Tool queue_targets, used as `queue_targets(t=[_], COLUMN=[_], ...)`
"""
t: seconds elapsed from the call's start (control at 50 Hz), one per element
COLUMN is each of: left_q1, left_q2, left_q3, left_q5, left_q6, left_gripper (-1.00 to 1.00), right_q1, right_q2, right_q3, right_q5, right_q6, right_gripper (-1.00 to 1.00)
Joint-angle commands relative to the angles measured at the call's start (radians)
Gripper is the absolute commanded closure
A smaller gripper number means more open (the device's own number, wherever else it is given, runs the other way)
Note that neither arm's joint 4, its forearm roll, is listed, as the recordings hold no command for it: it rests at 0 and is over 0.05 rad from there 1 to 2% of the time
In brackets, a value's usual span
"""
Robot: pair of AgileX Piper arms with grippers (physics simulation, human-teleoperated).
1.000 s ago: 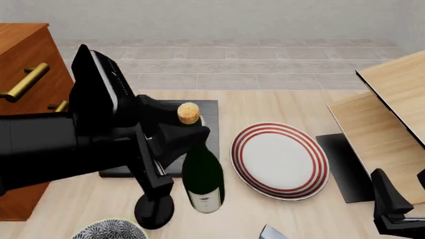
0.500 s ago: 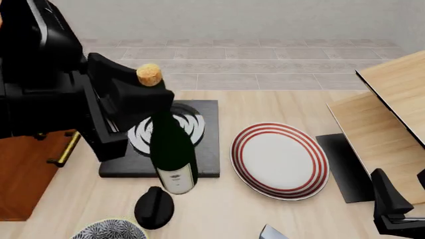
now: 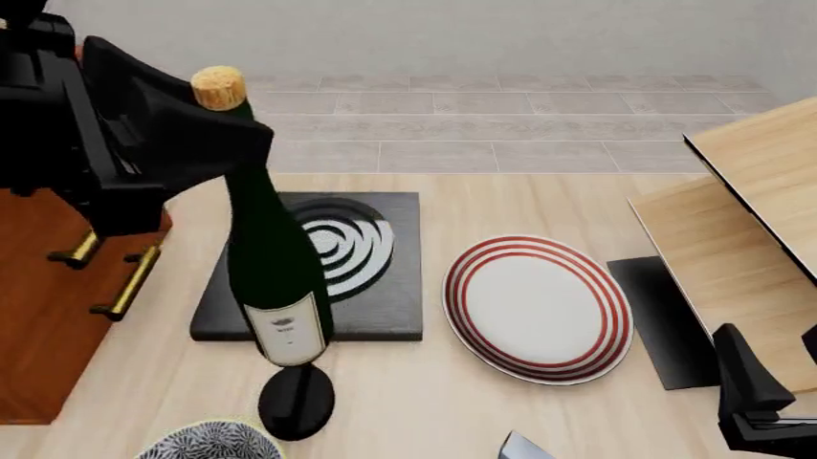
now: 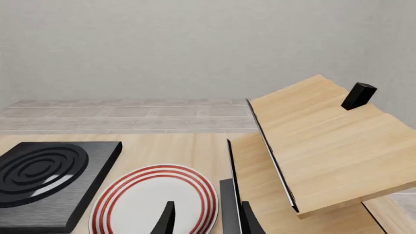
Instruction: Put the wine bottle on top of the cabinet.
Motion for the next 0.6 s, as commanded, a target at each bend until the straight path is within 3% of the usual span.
queue_targets(t=[0.02,0.16,0.18,0.34,0.38,0.6], left_q1=[0.043,0.074,0.096,0.160,0.183,0.233], left_q2=[-0.005,-0.012,-0.014,0.008,0.025,0.049], left_q3=[-0.089,-0.131,-0.142,-0.279,-0.348,-0.423], left_q5=[0.104,0.155,0.173,0.271,0.316,0.338], left_q6=[-0.005,-0.007,0.020,0.063,0.079,0.102], left_gripper=[1.00,1.00,1.00,1.00,1.00,1.00], right_q1=[0.000,0.000,0.000,0.000,0.000,0.000], right_q2=[0.004,-0.002,0.002,0.001,-0.002,0.004], right_q3=[0.000,0.000,0.000,0.000,0.000,0.000], right_q5=[-0.004,0.002,-0.002,-0.002,0.002,-0.004], right_q6=[0.000,0.000,0.000,0.000,0.000,0.000], right_gripper=[-1.00,-1.00,-1.00,-1.00,-1.00,-1.00])
